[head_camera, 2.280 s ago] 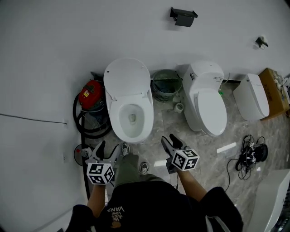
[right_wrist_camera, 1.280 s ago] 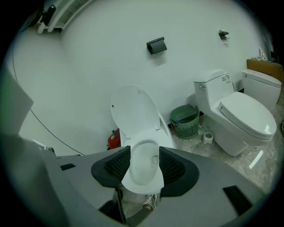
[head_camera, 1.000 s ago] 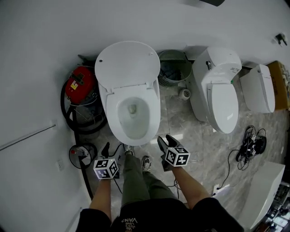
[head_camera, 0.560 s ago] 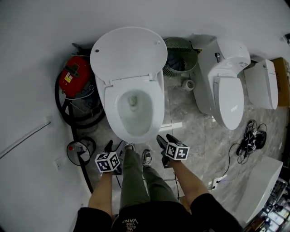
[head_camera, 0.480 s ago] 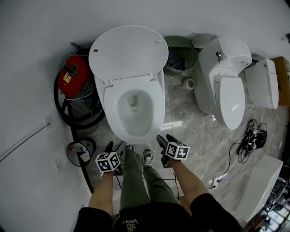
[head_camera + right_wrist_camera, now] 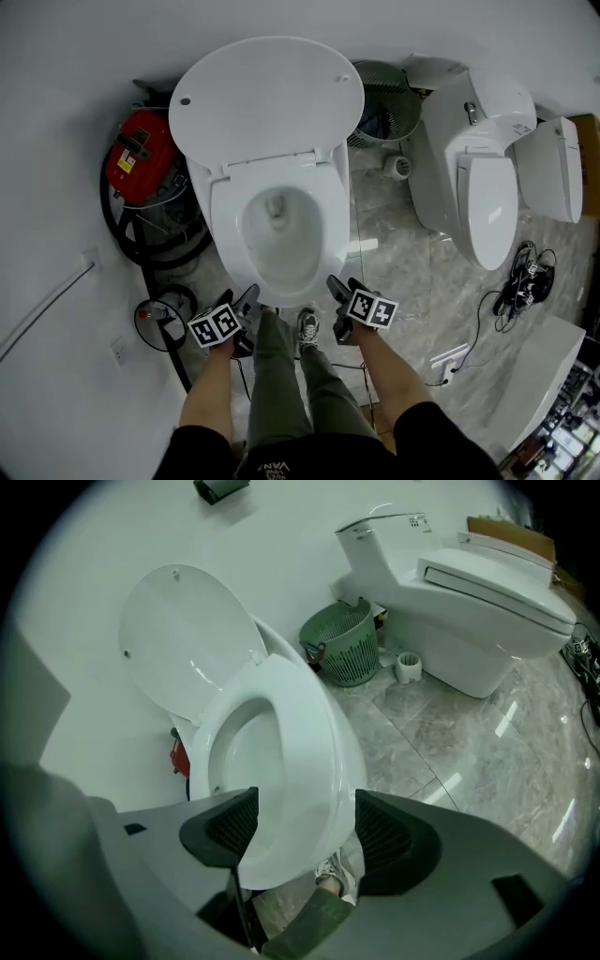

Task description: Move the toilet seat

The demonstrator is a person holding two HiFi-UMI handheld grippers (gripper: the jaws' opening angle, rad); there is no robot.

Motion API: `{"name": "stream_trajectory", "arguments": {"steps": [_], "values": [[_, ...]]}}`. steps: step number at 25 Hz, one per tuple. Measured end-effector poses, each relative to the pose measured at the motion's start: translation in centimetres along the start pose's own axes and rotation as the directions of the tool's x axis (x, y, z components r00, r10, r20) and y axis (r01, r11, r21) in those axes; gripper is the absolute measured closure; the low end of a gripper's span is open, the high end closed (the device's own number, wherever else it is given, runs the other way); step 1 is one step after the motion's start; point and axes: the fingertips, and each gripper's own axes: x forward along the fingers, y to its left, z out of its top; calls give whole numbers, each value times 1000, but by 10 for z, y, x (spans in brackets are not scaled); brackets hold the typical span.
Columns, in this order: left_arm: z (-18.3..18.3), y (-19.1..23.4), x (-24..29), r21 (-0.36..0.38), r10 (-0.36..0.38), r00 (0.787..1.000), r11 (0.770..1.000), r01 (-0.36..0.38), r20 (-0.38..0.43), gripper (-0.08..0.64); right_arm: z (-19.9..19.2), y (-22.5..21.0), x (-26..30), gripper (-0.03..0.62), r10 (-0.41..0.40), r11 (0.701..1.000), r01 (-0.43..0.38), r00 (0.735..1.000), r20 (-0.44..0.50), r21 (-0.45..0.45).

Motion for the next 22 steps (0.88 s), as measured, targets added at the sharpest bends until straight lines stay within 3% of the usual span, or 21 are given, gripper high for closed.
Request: {"name": "stream_trajectory", "arguments": {"steps": [14,19,22], "values": [[-8,-2,34,-85,-40,999,996,37,-34,142,6,4,40,270,-11,1000,12,999,-47,21],[-6,0,31,-186,-46,999,981,47,7,163,5,8,39,259,-14,999,15,999,-32,39],[-6,3,26,-194,-34,999,981,33,-5,215,6,11,34,261,10,999,-8,999,-34,49]]}}
